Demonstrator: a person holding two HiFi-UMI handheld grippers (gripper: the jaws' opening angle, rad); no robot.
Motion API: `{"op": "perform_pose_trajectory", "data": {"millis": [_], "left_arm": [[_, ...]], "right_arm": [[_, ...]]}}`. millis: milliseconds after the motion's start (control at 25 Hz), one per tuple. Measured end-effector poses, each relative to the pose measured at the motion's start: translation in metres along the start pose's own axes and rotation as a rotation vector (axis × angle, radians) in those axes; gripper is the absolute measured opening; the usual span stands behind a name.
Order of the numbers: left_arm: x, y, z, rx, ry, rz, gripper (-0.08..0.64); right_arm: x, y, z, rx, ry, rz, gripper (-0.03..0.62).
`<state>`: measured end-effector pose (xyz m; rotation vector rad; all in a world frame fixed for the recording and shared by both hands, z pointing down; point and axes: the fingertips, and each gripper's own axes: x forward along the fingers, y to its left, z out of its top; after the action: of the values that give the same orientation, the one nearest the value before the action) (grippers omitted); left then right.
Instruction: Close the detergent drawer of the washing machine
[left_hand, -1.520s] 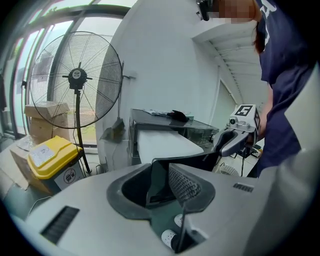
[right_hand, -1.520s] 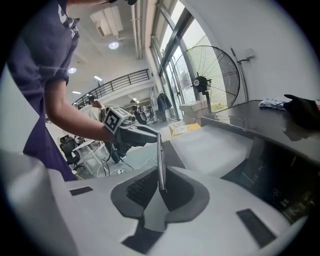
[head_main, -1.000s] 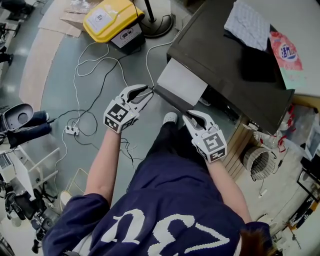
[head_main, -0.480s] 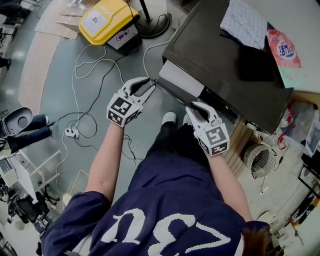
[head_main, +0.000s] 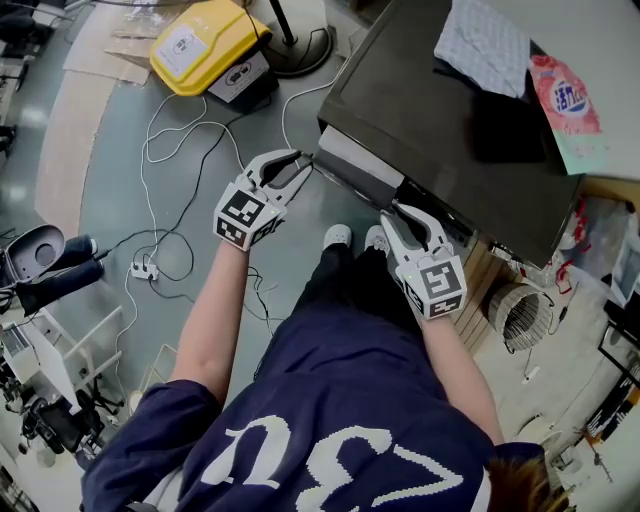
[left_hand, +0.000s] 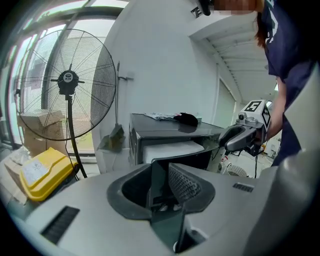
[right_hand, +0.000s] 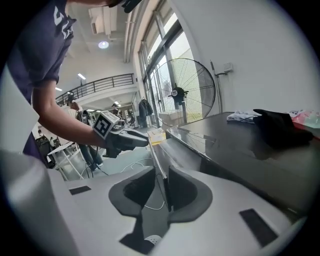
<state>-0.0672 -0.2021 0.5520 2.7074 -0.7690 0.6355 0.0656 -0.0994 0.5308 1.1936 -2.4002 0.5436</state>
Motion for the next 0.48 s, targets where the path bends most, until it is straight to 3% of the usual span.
{"op": "perform_pose_trajectory", "data": {"millis": [200,480], "left_arm": [[0.005,0.003,0.001,0.003,0.0,-0.004,0.123],[0.01,0.007,0.004,-0.005,-0.001,-0.002,0.121]], "right_arm": [[-0.009,-0.006,-0.021,0.053,0.035,-0.044,0.042],[0.0,-0.014,-0.021,0.106,0.021,-0.072,0.018]]}}
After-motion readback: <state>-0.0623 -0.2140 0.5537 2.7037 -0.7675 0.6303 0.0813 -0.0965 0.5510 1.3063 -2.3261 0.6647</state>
